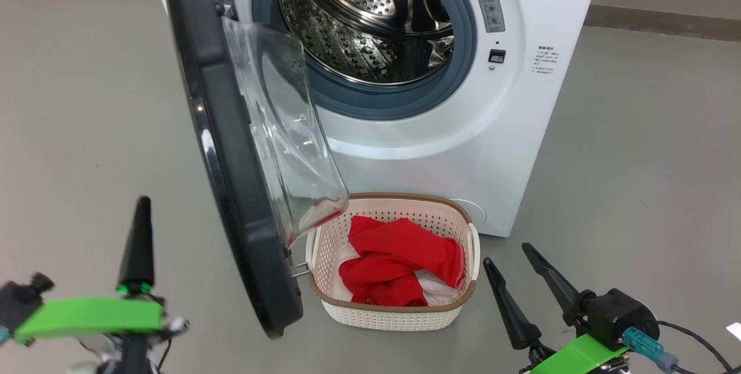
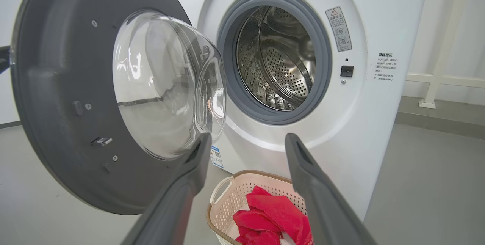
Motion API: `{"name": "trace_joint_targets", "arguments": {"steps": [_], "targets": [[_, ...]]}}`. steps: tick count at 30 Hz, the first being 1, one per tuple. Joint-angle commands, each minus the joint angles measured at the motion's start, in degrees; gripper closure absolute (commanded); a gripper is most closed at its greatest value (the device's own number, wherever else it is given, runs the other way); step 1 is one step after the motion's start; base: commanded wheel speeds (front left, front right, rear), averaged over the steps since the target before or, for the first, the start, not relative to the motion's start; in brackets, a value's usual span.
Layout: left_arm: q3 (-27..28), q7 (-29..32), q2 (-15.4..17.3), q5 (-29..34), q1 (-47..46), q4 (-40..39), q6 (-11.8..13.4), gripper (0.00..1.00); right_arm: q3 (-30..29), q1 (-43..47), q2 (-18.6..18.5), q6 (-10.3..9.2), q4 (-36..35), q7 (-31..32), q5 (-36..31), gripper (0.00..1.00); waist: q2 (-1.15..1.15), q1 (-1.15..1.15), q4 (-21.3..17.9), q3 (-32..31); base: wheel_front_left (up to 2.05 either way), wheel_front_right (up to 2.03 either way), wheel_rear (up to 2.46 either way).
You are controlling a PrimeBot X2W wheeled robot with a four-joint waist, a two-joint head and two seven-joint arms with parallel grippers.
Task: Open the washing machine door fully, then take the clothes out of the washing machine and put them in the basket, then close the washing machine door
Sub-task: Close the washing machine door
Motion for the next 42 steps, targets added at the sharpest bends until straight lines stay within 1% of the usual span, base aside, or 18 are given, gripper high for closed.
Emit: {"name": "trace_joint_targets", "arguments": {"steps": [1,2,4,6,9,11,14,18,26,32,42], "targets": [[2.7,1.3,0.6,-2.9,-3.0,-1.7,-0.2,1.00,1.0,-1.9,0.0,0.36,-1.2,-0.4,1.4,0.00,0.00,0.00,-0.1,0.0,0.00,0.00,0.00],[3.6,3.0,0.4,-6.1,-3.8,-1.9,0.4,1.00,1.0,-1.8,0.1,0.36,-1.1,-0.4,1.4,0.00,0.00,0.00,-0.2,0.0,0.00,0.00,0.00],[5.2,6.2,0.2,-12.0,-5.4,-2.2,2.3,1.00,1.1,-1.8,0.1,0.36,-1.1,-0.4,1.4,0.00,0.00,0.00,-0.5,0.1,0.00,0.00,0.00],[6.4,9.8,-0.1,-18.0,-6.8,-2.6,4.9,1.00,1.1,-1.6,0.1,0.36,-1.1,-0.4,1.4,0.00,0.00,0.00,-0.7,0.1,0.00,0.00,0.00],[7.0,14.1,-0.3,-24.9,-8.0,-4.3,9.2,1.00,1.5,-1.5,0.1,0.36,-0.9,-0.4,1.4,0.00,0.00,0.00,-1.1,0.1,0.00,0.00,0.00],[6.9,16.2,-0.3,-27.2,-8.2,-5.7,11.6,1.00,1.7,-1.5,0.1,0.36,-0.8,-0.4,1.4,0.00,0.00,0.00,-1.3,0.2,0.00,0.00,0.00],[5.9,18.4,0.3,-27.5,-7.9,-7.3,14.6,1.00,1.8,-1.5,0.1,0.36,-0.7,-0.4,1.4,0.00,0.00,0.00,-1.7,0.2,0.00,0.00,0.00],[4.2,21.2,0.9,-27.6,-7.1,-9.9,17.4,1.00,1.9,-1.5,0.0,0.36,-0.6,-0.4,1.4,0.00,0.00,0.00,-2.5,0.3,0.00,0.00,0.00],[2.6,23.0,0.7,-28.2,-6.1,-12.2,19.1,1.00,2.2,-1.6,0.2,0.36,-0.7,-0.4,1.5,0.00,0.00,0.00,-4.6,0.5,0.00,0.00,0.00],[1.7,22.7,0.6,-27.8,-6.3,-12.3,19.6,1.00,2.2,-1.8,0.2,0.36,-0.7,-0.4,1.5,0.00,0.00,0.00,-6.2,1.1,0.00,0.00,0.00],[-0.4,21.4,-0.2,-29.1,-9.1,-11.6,18.3,1.00,2.0,-2.7,-0.7,0.36,-1.0,-0.4,1.4,0.00,0.00,0.00,-9.4,3.5,0.00,0.00,0.00]]}}
